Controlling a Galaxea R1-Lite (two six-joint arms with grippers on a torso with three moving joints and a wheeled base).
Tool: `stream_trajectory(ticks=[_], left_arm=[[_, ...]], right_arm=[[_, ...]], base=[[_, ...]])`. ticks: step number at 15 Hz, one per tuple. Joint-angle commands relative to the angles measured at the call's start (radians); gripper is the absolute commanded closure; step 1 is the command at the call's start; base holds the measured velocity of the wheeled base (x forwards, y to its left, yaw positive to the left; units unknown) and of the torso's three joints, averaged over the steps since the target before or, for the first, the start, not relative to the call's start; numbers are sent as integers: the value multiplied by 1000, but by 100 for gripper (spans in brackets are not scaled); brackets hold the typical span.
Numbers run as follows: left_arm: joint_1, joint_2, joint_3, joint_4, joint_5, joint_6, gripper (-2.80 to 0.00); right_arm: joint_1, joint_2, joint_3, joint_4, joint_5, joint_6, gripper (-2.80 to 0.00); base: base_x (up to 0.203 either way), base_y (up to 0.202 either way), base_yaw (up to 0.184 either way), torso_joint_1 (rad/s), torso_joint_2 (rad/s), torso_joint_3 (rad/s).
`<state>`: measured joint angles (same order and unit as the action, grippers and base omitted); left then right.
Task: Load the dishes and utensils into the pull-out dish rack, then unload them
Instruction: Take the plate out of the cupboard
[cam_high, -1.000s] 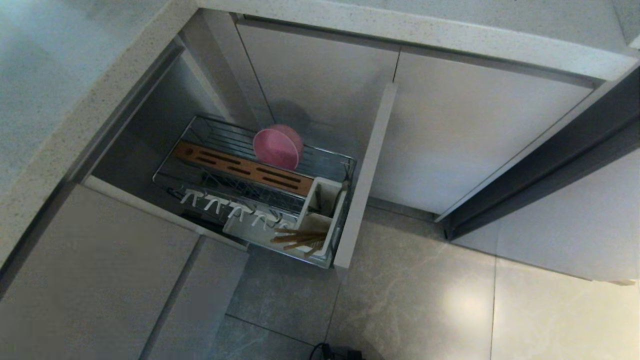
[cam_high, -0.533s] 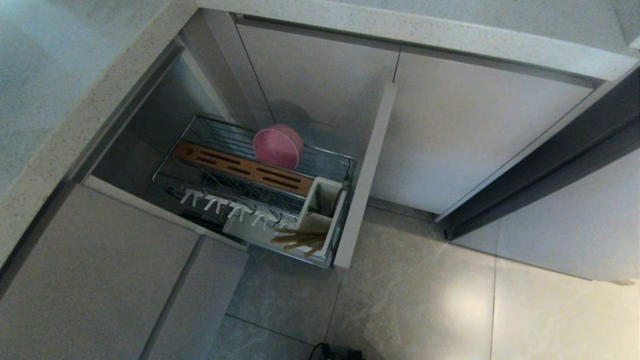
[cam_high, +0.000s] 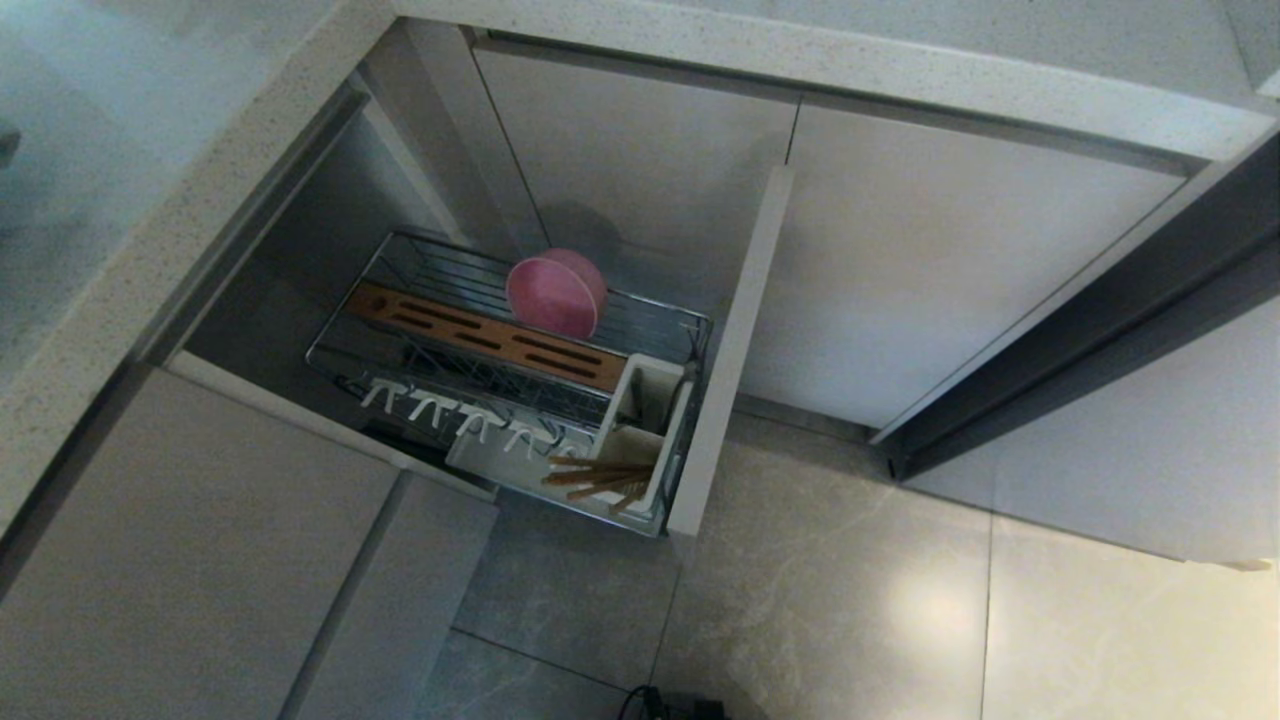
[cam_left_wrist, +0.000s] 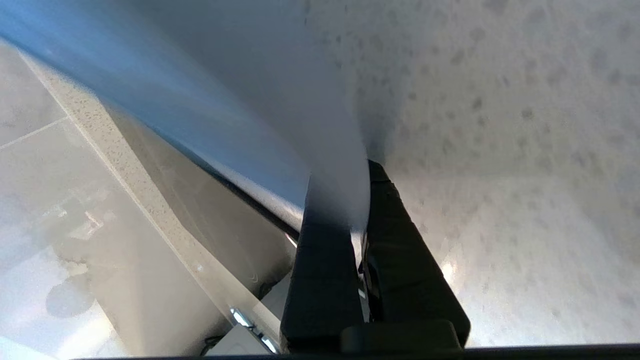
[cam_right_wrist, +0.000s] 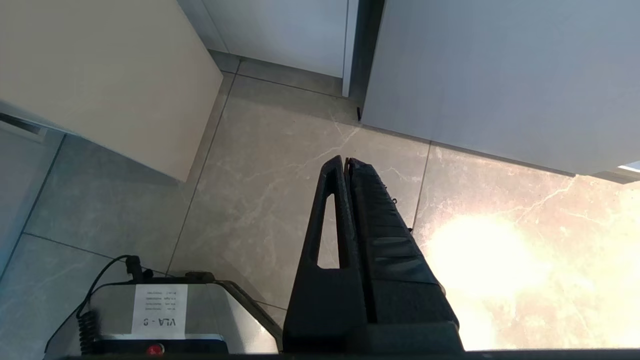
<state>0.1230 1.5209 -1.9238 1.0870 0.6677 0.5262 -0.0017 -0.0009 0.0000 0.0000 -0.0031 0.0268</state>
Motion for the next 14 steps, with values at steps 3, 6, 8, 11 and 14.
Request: stream_trajectory(ticks=[3, 6, 8, 11, 14], left_arm=[[3, 24, 0, 4, 3, 3, 0], [3, 21, 0, -2, 3, 2, 0], [3, 18, 0, -2, 3, 2, 0], [3, 13, -1, -6, 0, 2, -280], [3, 4, 0, -36, -2, 2, -280]], right_arm=[[0, -1, 0, 0, 0, 1, 0], [0, -1, 0, 0, 0, 1, 0], [0, -1, 0, 0, 0, 1, 0], [0, -1, 0, 0, 0, 1, 0], [0, -1, 0, 0, 0, 0, 0]], base=[[0, 0, 0, 0, 0, 0], [0, 0, 0, 0, 0, 0], [0, 0, 0, 0, 0, 0], [0, 0, 0, 0, 0, 0], [0, 0, 0, 0, 0, 0]])
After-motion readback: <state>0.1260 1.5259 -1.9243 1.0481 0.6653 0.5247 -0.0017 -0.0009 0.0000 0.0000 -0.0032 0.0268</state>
